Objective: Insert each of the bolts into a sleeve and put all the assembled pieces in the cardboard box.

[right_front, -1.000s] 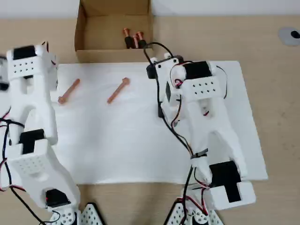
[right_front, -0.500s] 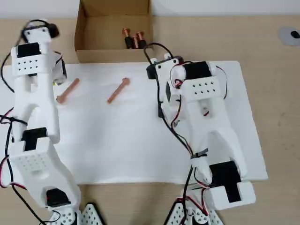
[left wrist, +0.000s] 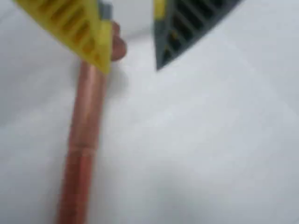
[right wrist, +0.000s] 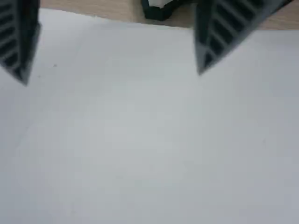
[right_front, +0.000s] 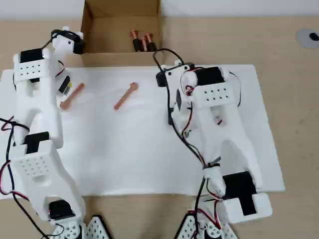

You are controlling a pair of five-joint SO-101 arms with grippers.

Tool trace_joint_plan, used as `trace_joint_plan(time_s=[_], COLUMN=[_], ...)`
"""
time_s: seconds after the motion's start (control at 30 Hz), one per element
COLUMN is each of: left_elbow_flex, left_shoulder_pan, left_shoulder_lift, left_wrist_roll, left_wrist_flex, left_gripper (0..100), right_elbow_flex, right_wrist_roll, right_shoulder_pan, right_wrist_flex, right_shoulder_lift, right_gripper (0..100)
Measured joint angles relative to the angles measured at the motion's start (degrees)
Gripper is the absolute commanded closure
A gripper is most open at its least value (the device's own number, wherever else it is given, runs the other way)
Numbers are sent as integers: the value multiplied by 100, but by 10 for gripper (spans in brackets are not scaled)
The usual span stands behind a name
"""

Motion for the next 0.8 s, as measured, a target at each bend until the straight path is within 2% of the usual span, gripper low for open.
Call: trace_joint_plan(time_s=[0.53, 0.67, 0.8], left_elbow_flex=[-413, -853, -1785], left_shoulder_pan=[18, 176, 325], left_shoulder_lift=[1081, 1090, 1090], left_wrist_roll=[-176, 114, 598], left_wrist_flex=[18, 387, 1222], left_gripper=[921, 861, 790], right_elbow_flex=[0, 0, 0], right_wrist_roll=[0, 0, 0], right_shoulder_pan=[0, 0, 0], right_wrist_flex=[0, 0, 0], right_shoulder_lift=[0, 0, 0], right_gripper=[724, 724, 724])
